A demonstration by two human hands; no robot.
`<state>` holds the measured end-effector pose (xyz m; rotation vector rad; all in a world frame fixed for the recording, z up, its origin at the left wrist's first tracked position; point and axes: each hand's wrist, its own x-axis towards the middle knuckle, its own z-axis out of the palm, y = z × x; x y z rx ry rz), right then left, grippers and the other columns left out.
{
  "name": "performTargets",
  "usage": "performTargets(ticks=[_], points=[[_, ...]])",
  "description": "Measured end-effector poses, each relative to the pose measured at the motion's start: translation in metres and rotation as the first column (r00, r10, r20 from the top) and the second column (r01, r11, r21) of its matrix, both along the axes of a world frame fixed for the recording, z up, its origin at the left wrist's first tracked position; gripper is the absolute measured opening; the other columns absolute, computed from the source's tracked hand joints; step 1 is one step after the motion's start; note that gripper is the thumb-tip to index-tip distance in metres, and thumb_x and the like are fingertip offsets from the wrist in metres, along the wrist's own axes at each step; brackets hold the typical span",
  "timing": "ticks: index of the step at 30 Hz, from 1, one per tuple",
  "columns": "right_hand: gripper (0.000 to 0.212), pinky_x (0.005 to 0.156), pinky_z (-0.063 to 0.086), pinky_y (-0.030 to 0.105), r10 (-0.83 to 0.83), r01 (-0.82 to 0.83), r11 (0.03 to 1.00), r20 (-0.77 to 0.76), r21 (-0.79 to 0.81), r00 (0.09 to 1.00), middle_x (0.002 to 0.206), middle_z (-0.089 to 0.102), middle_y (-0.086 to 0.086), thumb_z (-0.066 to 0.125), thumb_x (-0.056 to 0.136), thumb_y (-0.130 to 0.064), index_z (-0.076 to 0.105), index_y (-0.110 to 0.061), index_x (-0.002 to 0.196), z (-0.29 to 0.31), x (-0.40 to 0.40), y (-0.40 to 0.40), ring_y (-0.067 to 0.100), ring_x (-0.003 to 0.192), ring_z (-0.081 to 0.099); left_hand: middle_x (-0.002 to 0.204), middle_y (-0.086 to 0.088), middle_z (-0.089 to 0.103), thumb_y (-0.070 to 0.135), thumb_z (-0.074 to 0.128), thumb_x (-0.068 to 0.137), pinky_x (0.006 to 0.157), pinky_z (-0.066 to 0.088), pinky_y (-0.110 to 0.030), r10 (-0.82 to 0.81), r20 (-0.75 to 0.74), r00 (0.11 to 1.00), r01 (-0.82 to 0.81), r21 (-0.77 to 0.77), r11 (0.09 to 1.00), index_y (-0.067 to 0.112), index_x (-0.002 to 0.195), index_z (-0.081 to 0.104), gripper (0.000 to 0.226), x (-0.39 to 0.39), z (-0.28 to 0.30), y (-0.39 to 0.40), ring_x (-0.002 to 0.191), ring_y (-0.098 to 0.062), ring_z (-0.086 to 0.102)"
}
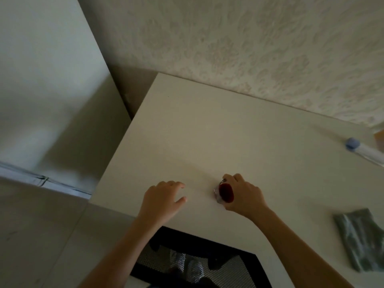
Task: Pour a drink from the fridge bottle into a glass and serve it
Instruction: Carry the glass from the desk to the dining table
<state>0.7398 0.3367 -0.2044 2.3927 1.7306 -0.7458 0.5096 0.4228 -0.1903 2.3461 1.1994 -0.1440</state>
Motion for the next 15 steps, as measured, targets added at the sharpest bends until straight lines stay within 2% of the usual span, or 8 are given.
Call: performTargets(ticks=[6, 15], points=[[0.072, 0.075, 0.050, 0.032, 0.034, -0.034, 0.999, 0.004, 0.003, 0.999, 0.117, 0.047, -0.005, 0.071, 0.061, -0.044, 0.037, -0.036, 0.123, 0.019, -0.002, 0.004, 0.020, 0.093, 0.059, 0.131, 0.013, 0.055, 0.048, 0.043, 0.092, 0.089, 0.042, -0.027, 0.101, 0.014, 0.995, -0.102, 0.042, 0.994, 0.031, 0.130, 0.047, 0.042, -0.021, 0.012, -0.007, 0.114, -0.009, 0.052], [0.070, 0.072, 0.046, 0.029, 0.232, -0.231, 0.957, 0.014, 0.175, 0.973, 0.112, 0.050, -0.006, 0.064, 0.060, -0.060, 0.038, -0.039, 0.121, 0.080, -0.029, 0.004, 0.020, 0.088, 0.060, 0.131, 0.013, 0.056, 0.043, 0.047, 0.093, 0.094, 0.042, -0.032, 0.329, 0.075, 0.941, -0.336, 0.115, 0.935, 0.028, 0.131, 0.049, 0.041, -0.063, 0.050, -0.050, 0.116, -0.012, 0.053]])
